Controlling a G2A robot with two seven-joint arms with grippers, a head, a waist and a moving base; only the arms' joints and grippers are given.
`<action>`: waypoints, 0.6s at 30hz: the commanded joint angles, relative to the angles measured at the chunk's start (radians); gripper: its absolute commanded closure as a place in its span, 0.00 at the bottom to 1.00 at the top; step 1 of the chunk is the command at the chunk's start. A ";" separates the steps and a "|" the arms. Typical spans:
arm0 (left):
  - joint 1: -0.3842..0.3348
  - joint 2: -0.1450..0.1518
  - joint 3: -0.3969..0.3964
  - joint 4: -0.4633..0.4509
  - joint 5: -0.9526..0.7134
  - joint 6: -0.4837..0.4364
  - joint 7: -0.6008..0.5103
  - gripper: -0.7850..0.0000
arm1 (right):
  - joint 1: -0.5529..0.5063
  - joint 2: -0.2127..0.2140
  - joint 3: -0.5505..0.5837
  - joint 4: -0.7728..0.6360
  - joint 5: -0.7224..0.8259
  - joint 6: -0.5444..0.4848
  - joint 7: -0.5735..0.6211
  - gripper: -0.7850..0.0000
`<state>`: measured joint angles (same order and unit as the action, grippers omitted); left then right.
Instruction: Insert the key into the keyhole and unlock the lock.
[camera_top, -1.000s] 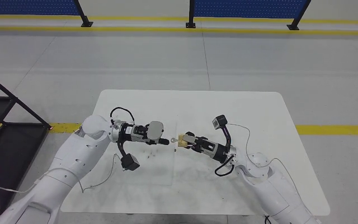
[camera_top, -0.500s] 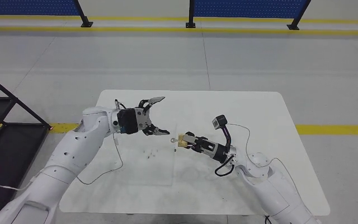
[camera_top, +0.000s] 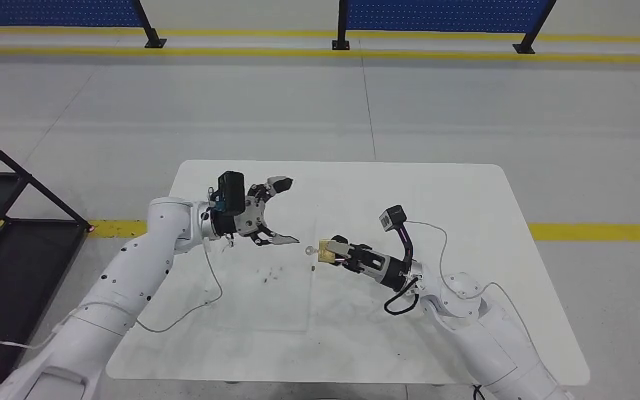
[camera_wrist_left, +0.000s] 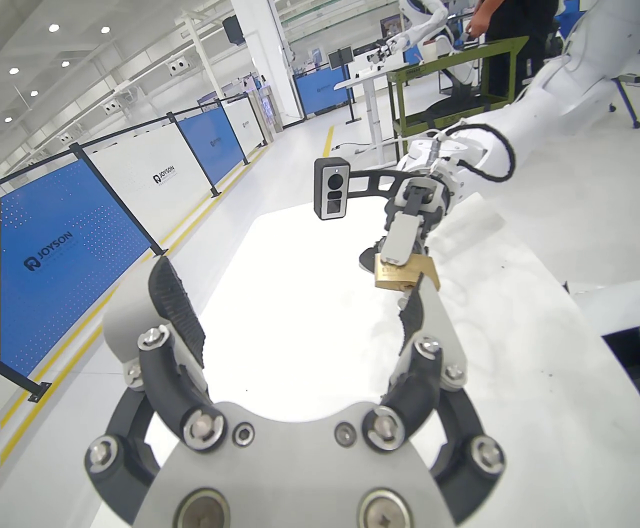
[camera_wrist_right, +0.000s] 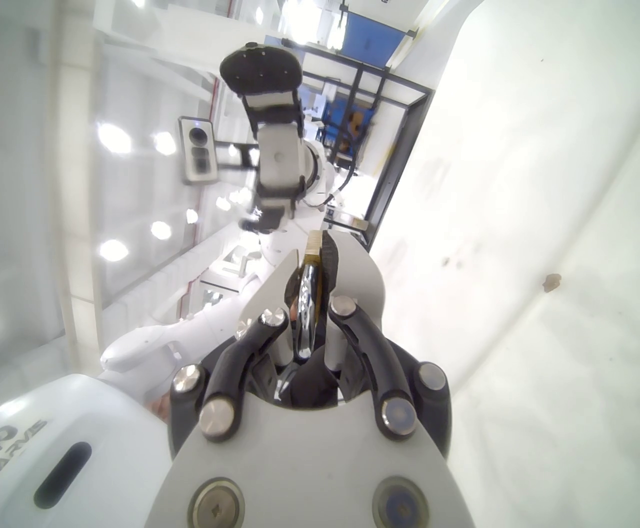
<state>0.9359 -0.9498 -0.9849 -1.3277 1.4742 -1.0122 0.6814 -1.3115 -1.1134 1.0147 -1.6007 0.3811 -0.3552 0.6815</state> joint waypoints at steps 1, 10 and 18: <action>0.000 0.000 0.000 0.000 -0.002 0.000 -0.001 0.00 | 0.000 0.000 0.000 0.000 0.000 0.000 0.000 1.00; 0.021 0.006 0.031 0.029 -0.336 0.000 -0.300 0.00 | 0.000 0.000 0.000 0.000 0.000 0.000 0.000 1.00; 0.010 0.031 0.054 -0.019 -1.107 0.144 -0.935 0.00 | 0.000 0.000 0.000 0.000 0.000 0.000 0.000 1.00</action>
<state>0.9499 -0.9243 -0.9306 -1.3195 0.5380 -0.9336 -0.1014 -1.3115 -1.1134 1.0147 -1.6007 0.3811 -0.3552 0.6815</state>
